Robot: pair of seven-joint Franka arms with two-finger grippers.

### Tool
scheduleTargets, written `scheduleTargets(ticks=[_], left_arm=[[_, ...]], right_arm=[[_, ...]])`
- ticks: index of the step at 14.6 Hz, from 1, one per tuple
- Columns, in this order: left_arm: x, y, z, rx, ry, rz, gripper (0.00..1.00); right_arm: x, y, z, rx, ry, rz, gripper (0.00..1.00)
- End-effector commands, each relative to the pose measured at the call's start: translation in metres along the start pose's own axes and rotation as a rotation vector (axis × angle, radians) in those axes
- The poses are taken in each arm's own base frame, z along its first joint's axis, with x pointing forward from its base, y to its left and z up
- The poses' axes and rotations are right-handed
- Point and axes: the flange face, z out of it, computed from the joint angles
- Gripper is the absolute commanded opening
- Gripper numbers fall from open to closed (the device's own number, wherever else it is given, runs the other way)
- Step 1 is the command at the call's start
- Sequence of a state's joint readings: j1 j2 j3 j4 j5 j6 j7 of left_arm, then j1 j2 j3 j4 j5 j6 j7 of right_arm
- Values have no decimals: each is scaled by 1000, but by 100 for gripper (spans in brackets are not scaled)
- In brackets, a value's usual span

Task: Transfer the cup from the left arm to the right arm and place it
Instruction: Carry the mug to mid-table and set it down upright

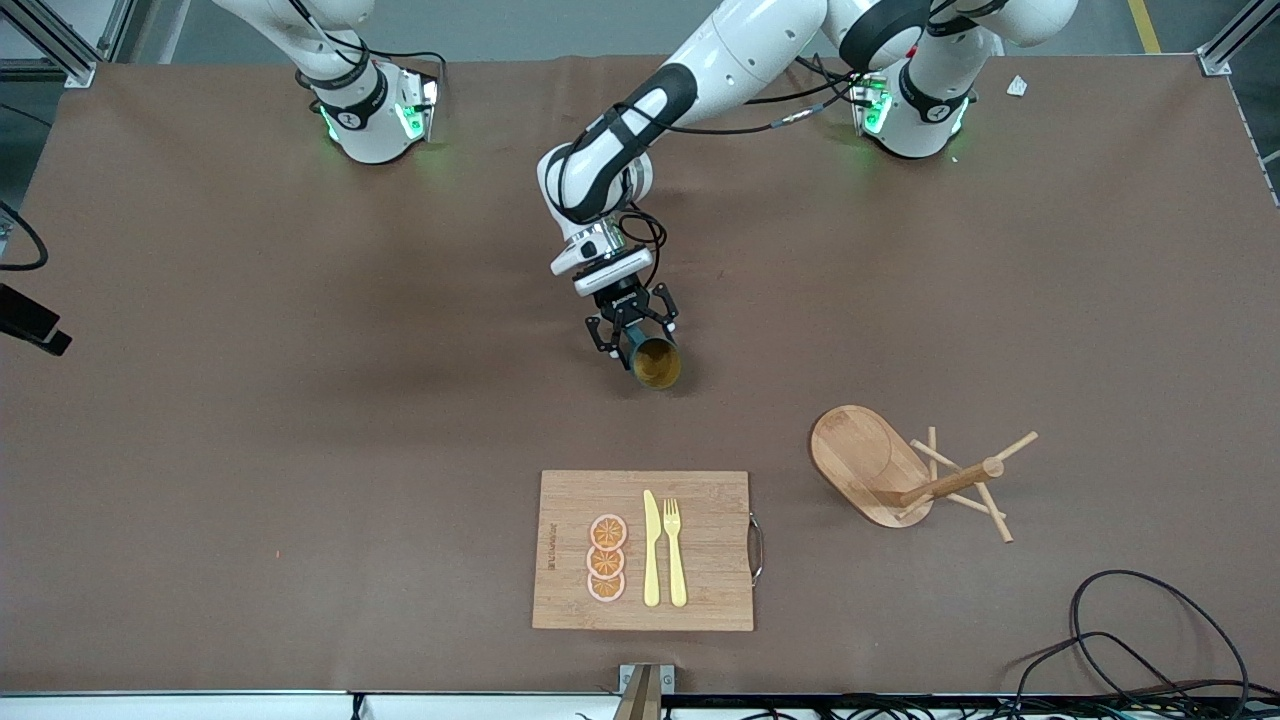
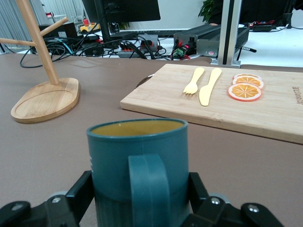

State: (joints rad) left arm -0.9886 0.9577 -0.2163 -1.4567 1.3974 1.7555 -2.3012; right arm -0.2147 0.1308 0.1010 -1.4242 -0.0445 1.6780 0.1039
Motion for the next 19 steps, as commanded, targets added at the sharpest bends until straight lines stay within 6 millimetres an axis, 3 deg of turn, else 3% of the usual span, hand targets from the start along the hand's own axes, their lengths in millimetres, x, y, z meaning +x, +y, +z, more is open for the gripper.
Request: scheduleTargets(ticks=[1, 6, 8, 10, 12, 15, 16, 19], left_arm=[[-17, 0, -9, -8, 11, 7, 99], [-27, -6, -87, 65, -121, -22, 100], [-23, -9, -113, 84, -158, -31, 99], [-4, -7, -137, 82, -212, -62, 99], [31, -6, -149, 104, -268, -114, 99], [117, -6, -147, 144, -383, -164, 99], [148, -9, -144, 153, -432, -166, 99], [244, -23, -108, 188, -558, -248, 99]], right_arm=[[-2, 1, -1, 11, -3, 3, 100], [-2, 1, -1, 13, -5, 3, 100], [-2, 1, 0, 11, -6, 3, 100], [-3, 1, 1, 12, -11, 3, 100], [-3, 1, 0, 12, -15, 3, 100], [-5, -7, 10, 11, -52, -9, 100], [3, -15, 28, 11, -68, -23, 100], [18, -29, 78, 23, -119, -57, 100]])
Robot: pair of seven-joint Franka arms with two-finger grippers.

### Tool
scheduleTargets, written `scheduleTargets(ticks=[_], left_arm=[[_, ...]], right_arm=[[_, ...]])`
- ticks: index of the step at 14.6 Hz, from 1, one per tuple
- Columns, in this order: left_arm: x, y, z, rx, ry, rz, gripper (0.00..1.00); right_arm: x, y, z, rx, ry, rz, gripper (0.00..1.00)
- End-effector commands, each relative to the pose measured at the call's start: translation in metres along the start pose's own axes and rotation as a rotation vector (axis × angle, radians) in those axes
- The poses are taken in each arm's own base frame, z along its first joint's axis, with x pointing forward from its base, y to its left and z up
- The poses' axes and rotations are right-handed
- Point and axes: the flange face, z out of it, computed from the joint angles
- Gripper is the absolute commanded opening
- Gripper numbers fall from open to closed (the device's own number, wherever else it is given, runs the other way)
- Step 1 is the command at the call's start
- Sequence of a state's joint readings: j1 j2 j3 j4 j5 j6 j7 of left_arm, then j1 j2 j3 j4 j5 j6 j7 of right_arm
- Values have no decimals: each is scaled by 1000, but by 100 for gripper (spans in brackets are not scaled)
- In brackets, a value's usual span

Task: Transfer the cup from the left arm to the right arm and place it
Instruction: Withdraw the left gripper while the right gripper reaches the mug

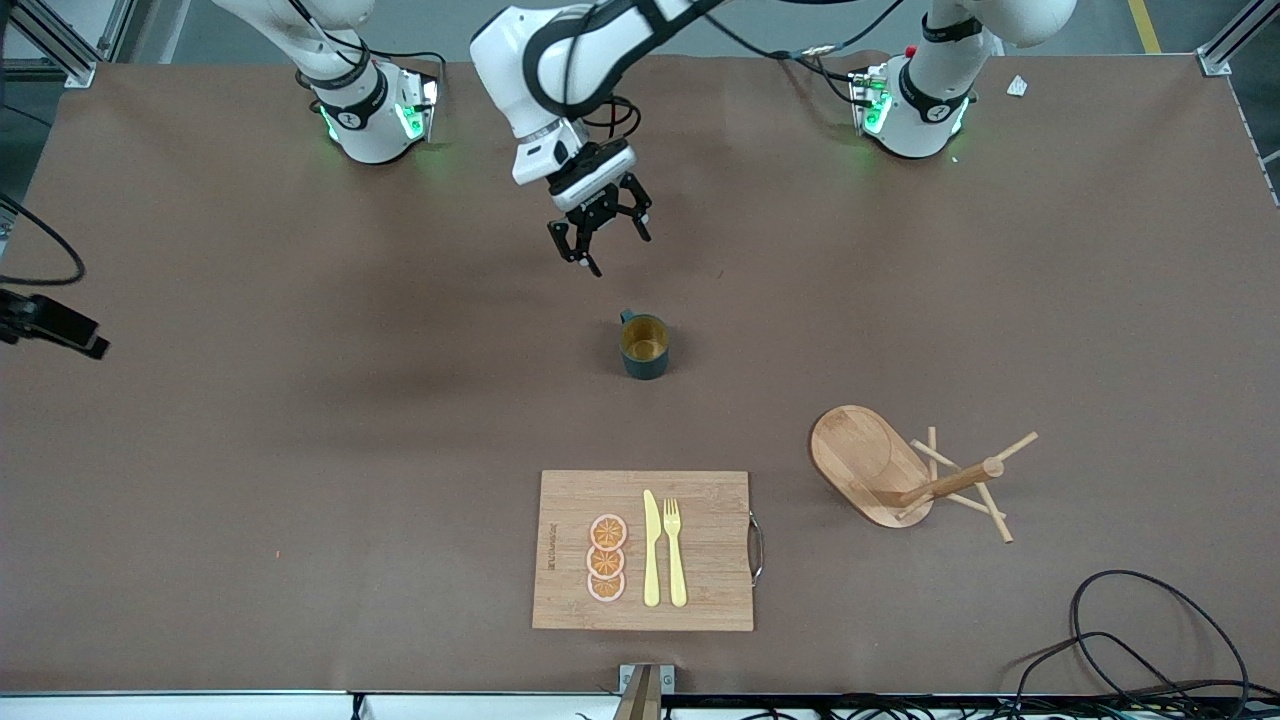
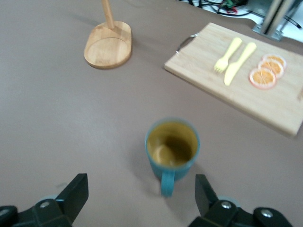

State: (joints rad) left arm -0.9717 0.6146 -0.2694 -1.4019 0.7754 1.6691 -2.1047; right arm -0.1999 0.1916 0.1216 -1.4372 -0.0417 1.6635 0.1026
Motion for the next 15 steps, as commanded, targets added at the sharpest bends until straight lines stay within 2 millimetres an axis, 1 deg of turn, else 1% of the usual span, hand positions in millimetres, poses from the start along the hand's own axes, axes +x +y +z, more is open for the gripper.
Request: scheduleTargets(ticks=[1, 2, 4, 5, 6, 7, 9, 10, 11, 13, 14, 15], left_arm=[[94, -2, -4, 23, -120, -60, 99], [123, -2, 1, 36, -161, -68, 99], [184, -7, 19, 60, -216, -60, 99], [214, -10, 28, 64, -240, -53, 100], [250, -18, 32, 62, -260, -55, 100], [277, -25, 40, 63, -275, -37, 100], [329, -39, 57, 48, -332, 18, 100], [359, -47, 65, 24, -362, 33, 100], [387, -56, 72, 0, -395, 63, 100], [432, -75, 91, -36, -464, 101, 100], [450, -85, 99, -44, -470, 123, 100], [465, -94, 109, -48, -468, 156, 100]], right_arm=[[15, -11, 37, 16, -42, -23, 100], [13, -19, 39, 22, -52, -30, 100], [8, -28, 50, 43, -97, -40, 100], [2, -48, 55, 39, -129, -67, 100], [-3, -67, 59, 35, -149, -98, 100], [-6, -90, 63, 29, -155, -137, 100], [-10, -128, 75, 25, -163, -187, 100], [-13, -147, 79, 29, -155, -180, 100], [-18, -171, 86, 21, -158, -127, 100], [-29, -215, 93, 15, -148, -43, 100], [-35, -239, 101, 15, -146, 14, 100], [-41, -266, 114, 23, -151, 81, 100]])
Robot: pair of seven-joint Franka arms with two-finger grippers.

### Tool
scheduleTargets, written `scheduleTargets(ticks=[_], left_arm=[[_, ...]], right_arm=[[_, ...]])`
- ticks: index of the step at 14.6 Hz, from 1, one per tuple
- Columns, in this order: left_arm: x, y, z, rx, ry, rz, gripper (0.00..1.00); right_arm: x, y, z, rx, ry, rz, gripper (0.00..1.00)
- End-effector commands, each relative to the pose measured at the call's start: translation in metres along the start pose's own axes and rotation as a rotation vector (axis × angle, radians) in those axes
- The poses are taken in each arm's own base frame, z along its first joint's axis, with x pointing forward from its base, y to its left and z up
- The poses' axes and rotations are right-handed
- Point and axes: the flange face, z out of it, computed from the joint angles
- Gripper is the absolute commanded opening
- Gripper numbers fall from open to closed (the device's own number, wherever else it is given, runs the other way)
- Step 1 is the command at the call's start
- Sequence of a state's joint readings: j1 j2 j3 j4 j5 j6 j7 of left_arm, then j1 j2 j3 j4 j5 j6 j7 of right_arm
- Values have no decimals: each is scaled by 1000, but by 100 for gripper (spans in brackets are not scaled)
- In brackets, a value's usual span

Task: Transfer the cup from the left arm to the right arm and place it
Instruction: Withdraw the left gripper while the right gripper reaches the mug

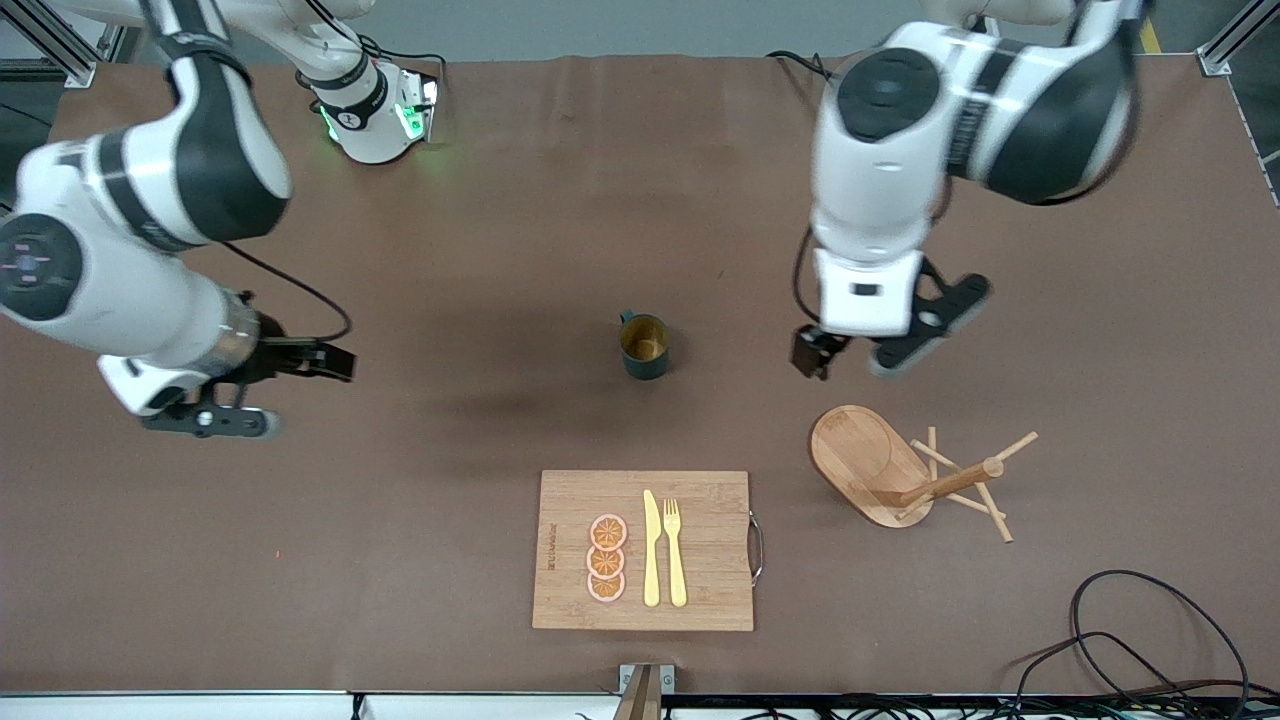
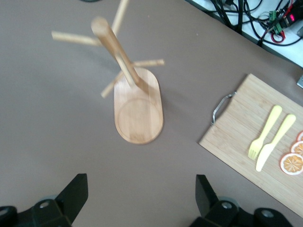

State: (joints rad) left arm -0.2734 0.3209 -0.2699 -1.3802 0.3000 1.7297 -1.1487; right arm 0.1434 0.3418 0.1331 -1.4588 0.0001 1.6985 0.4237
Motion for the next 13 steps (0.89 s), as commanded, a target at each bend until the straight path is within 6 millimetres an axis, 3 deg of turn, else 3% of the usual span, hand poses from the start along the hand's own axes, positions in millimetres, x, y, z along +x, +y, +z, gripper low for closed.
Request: scheduleTargets(ticks=[1, 2, 6, 10, 11, 13], left_arm=[[45, -34, -5, -23, -16, 79, 100], [64, -52, -10, -34, -19, 109, 100], [120, -115, -16, -86, -79, 189, 100], [141, -159, -30, -91, -109, 243, 100], [137, -165, -44, -98, -87, 284, 100], [131, -178, -52, -87, -80, 342, 100]], right_arm=[[-11, -67, 30, 44, -7, 179, 100], [-19, -101, 48, 64, -11, 246, 100], [-46, -203, 114, 122, 21, 452, 100], [-79, -272, 166, 200, 40, 601, 100], [-90, -289, 177, 222, 42, 630, 100], [-110, -313, 192, 252, 39, 688, 100]])
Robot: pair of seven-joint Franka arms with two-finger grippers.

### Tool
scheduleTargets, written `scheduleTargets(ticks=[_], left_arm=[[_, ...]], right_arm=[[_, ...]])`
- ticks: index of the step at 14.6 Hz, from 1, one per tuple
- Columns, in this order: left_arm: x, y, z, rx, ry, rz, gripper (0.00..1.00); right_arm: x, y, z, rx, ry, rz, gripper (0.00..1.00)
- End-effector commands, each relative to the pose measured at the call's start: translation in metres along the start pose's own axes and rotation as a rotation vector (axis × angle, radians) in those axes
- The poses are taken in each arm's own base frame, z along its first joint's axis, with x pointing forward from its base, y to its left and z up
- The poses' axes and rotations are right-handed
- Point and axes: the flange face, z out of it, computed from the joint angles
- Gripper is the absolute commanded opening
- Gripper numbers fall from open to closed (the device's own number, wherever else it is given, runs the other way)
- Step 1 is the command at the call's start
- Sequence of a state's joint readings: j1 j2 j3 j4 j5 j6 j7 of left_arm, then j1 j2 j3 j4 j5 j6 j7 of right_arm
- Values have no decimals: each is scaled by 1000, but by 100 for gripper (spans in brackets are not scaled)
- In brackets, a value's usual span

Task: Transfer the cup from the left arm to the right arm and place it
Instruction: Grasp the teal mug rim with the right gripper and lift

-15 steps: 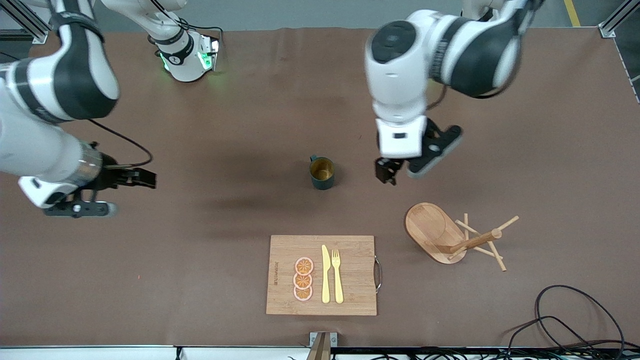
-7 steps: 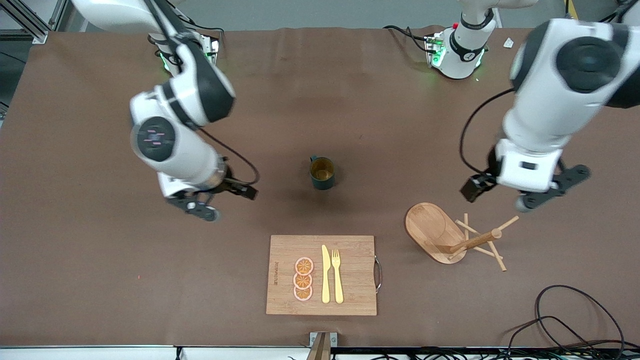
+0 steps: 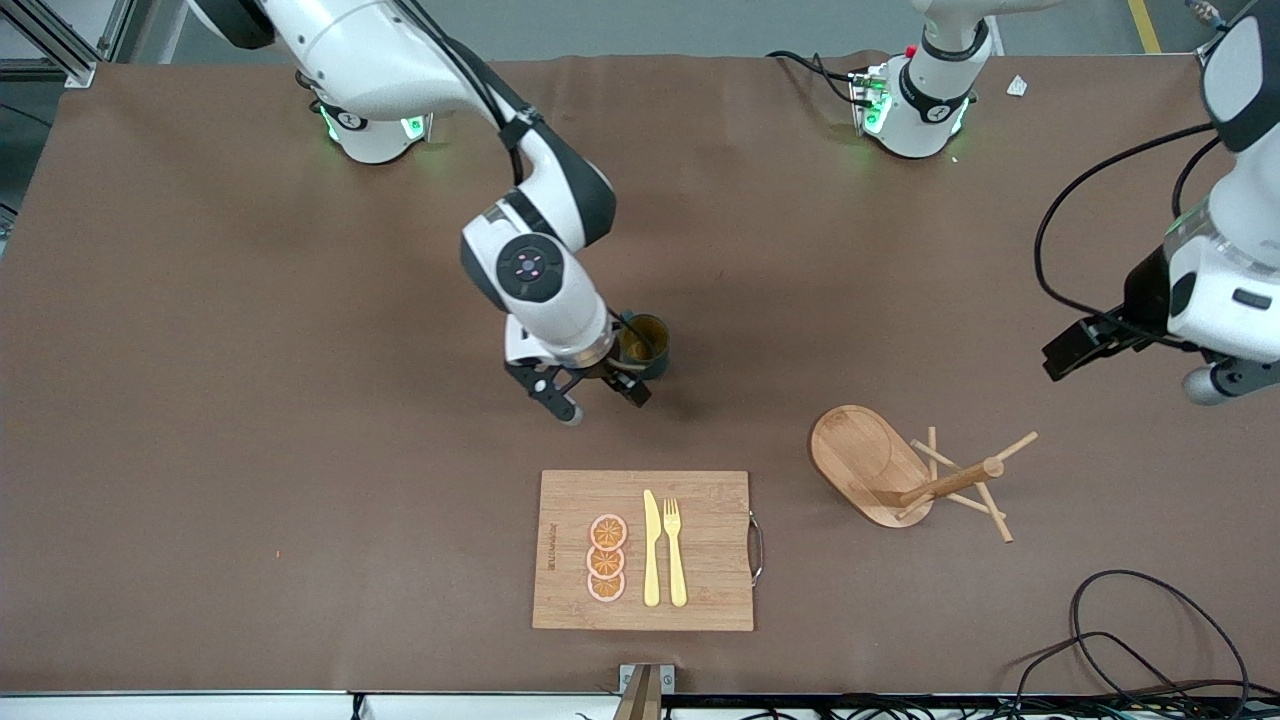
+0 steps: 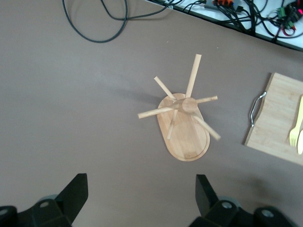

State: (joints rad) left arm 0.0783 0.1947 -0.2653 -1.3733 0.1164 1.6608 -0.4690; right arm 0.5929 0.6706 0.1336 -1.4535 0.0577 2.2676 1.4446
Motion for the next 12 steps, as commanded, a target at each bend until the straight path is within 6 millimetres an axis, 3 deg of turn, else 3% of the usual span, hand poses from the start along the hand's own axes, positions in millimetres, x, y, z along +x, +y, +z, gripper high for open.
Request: scheduleTargets(ticks=[1, 2, 4, 5, 8, 9, 11, 12], left_arm=[[-21, -21, -22, 12, 2, 95, 100], [-24, -29, -22, 20, -12, 133, 100], [-28, -42, -26, 10, -49, 172, 100], [-31, -48, -27, 8, -70, 183, 100], [-41, -54, -31, -29, -84, 253, 100], [-43, -62, -31, -48, -92, 237, 100], [-51, -67, -27, -62, -110, 234, 100], [-52, -66, -29, -61, -107, 235, 100]], right_arm=[[-33, -7, 17, 15, -11, 79, 100], [-45, -5, 27, 3, -13, 80, 99], [-49, -2, 40, -12, -17, 115, 97], [-62, -1, 49, -23, -18, 101, 90], [-68, 2, 60, -38, -17, 77, 37], [-67, 2, 60, -39, -13, 71, 23], [-68, 2, 59, -39, -9, 14, 3], [-62, 2, 56, -35, -11, -23, 0]])
